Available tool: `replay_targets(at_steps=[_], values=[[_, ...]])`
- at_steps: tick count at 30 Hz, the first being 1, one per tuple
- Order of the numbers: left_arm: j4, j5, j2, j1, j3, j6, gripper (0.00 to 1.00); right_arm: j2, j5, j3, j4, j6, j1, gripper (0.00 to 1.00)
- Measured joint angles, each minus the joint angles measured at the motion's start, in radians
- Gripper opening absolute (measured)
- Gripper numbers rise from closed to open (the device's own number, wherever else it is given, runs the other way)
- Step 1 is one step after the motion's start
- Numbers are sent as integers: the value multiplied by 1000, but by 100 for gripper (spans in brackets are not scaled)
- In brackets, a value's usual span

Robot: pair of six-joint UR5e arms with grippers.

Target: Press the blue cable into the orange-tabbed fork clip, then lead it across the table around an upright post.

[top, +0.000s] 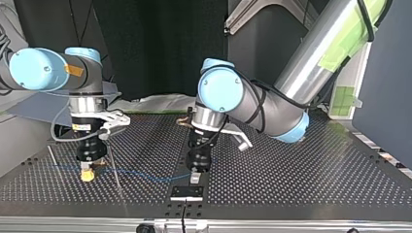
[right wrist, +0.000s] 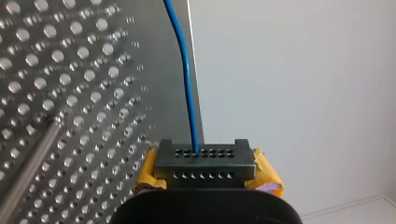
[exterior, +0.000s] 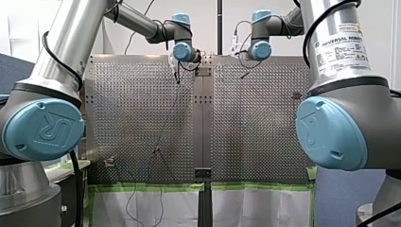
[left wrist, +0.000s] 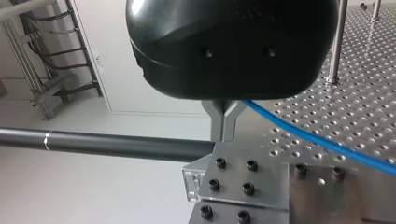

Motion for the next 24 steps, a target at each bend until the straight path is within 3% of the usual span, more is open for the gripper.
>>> replay_targets(at_steps=[24], values=[[-42, 11, -140, -99, 199, -40, 0, -1, -16, 0, 34, 3, -116, 0]])
